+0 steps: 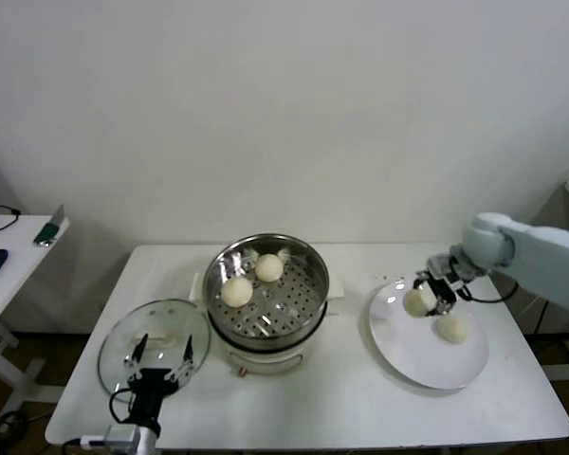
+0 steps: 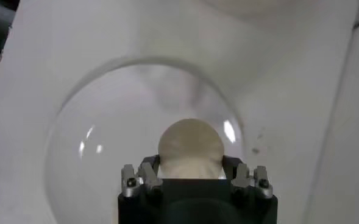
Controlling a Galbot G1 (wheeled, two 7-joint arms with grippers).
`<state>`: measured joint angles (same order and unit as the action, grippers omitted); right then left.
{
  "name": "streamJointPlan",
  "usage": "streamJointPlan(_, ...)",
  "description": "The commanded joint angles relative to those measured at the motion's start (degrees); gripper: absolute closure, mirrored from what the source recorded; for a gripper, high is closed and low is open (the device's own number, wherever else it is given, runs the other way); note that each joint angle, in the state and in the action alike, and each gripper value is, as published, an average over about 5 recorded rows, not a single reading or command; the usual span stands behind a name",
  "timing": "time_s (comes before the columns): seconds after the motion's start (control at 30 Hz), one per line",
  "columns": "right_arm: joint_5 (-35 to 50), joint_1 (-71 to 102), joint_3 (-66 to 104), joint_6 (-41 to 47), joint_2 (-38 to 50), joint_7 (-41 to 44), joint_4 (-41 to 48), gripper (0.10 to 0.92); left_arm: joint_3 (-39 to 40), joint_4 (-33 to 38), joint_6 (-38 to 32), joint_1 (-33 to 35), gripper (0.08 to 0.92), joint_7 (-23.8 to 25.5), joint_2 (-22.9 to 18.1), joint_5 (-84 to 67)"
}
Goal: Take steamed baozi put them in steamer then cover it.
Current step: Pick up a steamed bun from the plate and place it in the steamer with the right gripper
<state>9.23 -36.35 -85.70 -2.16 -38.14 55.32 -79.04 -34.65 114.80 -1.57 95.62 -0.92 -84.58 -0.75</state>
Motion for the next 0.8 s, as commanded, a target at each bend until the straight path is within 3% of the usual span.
streamJointPlan(0.03, -0.34, -22.49, -7.76, -18.44, -7.84, 2.04, -4.43, 0.347, 0.02, -0.14, 0.06, -0.02, 0.177, 0.01, -0.05, 0.26)
streamJointPlan(0.43, -3.49, -20.88, -2.07, -21.23, -21.22, -1.66, -17.15, 0.347, -0.28, 0.13, 0.13, 0.18, 0.177, -0.01, -0.06, 0.35)
streamJointPlan(0.8, -7.63, -8.39, -0.86, -17.45, -34.36, -3.92, -10.99, 0.347, -0.70, 0.44, 0.10, 0.61, 0.177, -0.07, -0.12, -0.01)
